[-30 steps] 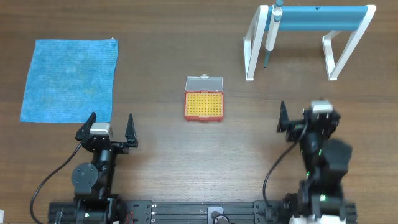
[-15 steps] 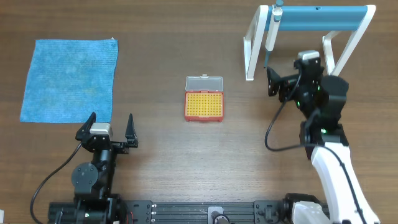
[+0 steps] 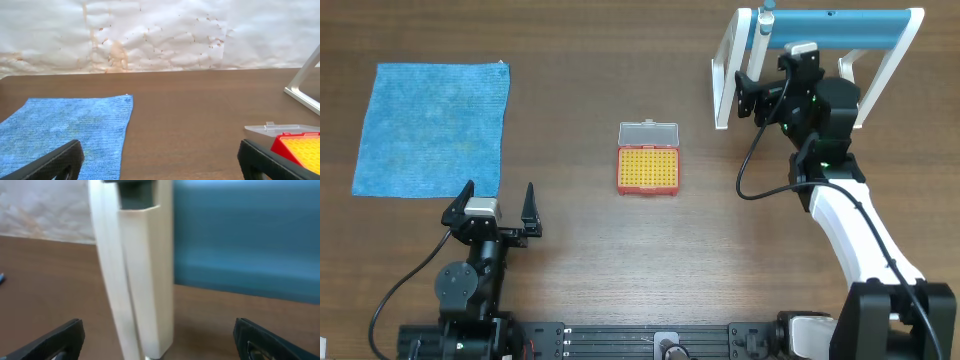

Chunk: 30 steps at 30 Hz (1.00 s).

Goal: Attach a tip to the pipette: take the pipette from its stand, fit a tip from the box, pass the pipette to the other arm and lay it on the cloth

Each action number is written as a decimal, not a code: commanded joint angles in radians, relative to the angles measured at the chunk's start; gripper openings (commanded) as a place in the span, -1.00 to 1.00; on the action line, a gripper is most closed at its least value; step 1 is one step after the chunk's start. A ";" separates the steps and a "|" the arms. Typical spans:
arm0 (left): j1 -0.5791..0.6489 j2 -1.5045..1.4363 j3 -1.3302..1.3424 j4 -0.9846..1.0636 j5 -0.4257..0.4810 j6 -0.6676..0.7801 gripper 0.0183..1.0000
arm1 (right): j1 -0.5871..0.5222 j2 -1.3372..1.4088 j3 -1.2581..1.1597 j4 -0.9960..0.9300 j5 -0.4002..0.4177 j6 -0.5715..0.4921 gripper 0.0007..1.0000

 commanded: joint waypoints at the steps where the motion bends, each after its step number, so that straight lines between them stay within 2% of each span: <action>1: -0.005 0.001 -0.002 -0.005 0.015 0.012 1.00 | 0.003 0.042 0.023 0.056 0.065 0.033 0.97; 5: -0.005 0.001 -0.002 -0.005 0.015 0.012 1.00 | 0.003 0.058 0.027 0.063 0.106 0.037 0.99; 9: -0.005 0.001 -0.002 -0.005 0.015 0.012 1.00 | 0.005 0.063 0.029 0.071 0.106 0.037 0.96; 13: -0.005 0.001 -0.002 -0.005 0.015 0.013 1.00 | 0.024 0.082 0.029 0.099 0.163 0.041 0.94; 30: -0.005 0.001 -0.002 -0.005 0.015 0.013 1.00 | 0.050 0.111 0.031 0.134 0.222 0.048 0.86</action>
